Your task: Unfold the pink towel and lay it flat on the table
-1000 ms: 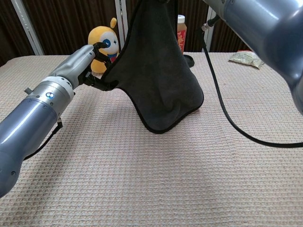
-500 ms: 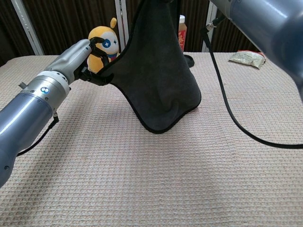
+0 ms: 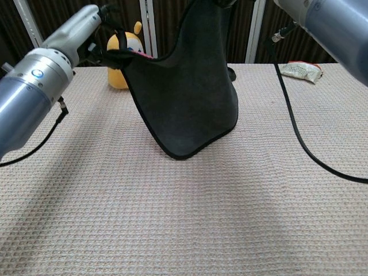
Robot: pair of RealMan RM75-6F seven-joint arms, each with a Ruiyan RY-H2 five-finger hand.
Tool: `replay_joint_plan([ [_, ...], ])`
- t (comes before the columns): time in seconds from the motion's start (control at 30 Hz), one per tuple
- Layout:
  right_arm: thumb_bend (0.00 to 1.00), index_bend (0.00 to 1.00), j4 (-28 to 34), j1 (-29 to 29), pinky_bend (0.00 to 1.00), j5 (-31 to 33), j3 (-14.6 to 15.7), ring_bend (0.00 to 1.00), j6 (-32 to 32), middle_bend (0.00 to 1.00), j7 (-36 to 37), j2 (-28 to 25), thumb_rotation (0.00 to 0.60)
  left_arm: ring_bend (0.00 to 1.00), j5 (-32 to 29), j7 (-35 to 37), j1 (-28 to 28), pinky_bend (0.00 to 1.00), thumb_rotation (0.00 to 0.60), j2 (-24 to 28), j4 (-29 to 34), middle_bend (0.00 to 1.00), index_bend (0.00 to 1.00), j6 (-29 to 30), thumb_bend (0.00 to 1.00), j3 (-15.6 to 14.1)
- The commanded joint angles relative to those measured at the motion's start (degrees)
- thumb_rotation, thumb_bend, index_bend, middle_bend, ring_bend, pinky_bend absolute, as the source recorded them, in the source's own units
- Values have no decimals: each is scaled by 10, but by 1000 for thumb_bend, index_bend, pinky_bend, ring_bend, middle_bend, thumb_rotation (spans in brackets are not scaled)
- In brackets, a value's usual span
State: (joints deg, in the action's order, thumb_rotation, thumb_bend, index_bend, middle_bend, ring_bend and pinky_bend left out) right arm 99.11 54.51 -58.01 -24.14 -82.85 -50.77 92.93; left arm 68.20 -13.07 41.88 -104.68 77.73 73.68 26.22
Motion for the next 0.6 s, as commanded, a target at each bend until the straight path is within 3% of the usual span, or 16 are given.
replay_joint_plan([
  [0.03, 499, 647, -5, -14, 113, 5, 6, 125, 6, 291, 21, -9, 600, 0, 3, -14, 9, 0, 600, 22, 19, 25, 669, 2, 541, 16],
  [0.6, 499, 656, -53, -45, 113, -4, 12, 125, 41, 296, 119, -34, 600, 0, -50, -82, 66, 0, 600, 41, 24, 34, 674, -22, 541, 53],
])
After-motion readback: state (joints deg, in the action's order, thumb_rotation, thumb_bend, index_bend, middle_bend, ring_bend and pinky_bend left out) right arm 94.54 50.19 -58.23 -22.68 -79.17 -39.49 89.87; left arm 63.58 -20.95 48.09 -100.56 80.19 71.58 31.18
